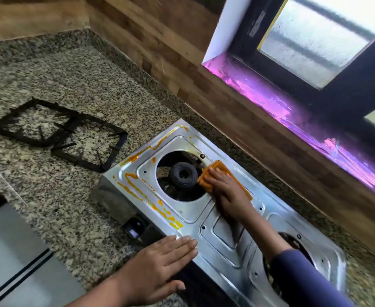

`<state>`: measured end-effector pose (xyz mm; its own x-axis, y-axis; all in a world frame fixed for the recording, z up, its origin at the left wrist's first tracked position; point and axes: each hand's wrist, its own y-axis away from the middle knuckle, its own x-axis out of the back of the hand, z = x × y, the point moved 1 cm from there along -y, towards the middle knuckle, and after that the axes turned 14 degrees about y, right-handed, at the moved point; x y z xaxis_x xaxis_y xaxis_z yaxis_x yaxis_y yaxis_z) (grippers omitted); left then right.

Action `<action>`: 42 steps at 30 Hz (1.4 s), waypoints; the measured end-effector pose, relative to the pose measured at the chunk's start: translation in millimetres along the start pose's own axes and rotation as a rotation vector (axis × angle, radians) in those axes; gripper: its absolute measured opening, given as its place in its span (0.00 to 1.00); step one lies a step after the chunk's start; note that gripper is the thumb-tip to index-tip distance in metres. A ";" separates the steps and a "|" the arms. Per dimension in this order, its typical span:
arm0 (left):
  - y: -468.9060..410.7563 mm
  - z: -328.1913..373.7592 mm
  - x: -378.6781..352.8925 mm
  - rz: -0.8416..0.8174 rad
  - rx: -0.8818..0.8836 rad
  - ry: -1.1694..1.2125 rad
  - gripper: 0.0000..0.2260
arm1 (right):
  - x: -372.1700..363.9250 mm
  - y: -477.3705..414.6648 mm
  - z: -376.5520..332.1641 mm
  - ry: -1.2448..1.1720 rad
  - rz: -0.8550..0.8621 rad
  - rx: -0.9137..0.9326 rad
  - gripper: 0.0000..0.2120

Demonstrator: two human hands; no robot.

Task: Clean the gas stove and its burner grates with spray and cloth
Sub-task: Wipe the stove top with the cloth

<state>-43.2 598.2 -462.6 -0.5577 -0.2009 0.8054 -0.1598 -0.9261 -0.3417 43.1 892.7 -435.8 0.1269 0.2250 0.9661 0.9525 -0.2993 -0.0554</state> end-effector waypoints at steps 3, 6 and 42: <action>1.1 -0.4 -0.7 -0.018 -0.004 -0.006 0.28 | 2.1 -45.8 1.2 0.035 0.023 -0.130 0.24; 0.1 -0.9 0.6 -0.034 -0.004 -0.034 0.28 | 1.2 -90.6 1.7 0.047 -0.028 -0.153 0.27; 58.1 -44.7 58.9 0.200 0.493 -0.038 0.29 | -9.0 62.3 -99.2 0.312 -0.046 -0.055 0.24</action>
<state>-121.7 546.8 -456.6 -0.5062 -0.3924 0.7680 0.3538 -0.9066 -0.2300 73.8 780.1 -422.9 -0.0150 -0.0536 0.9984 0.9377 -0.3475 -0.0045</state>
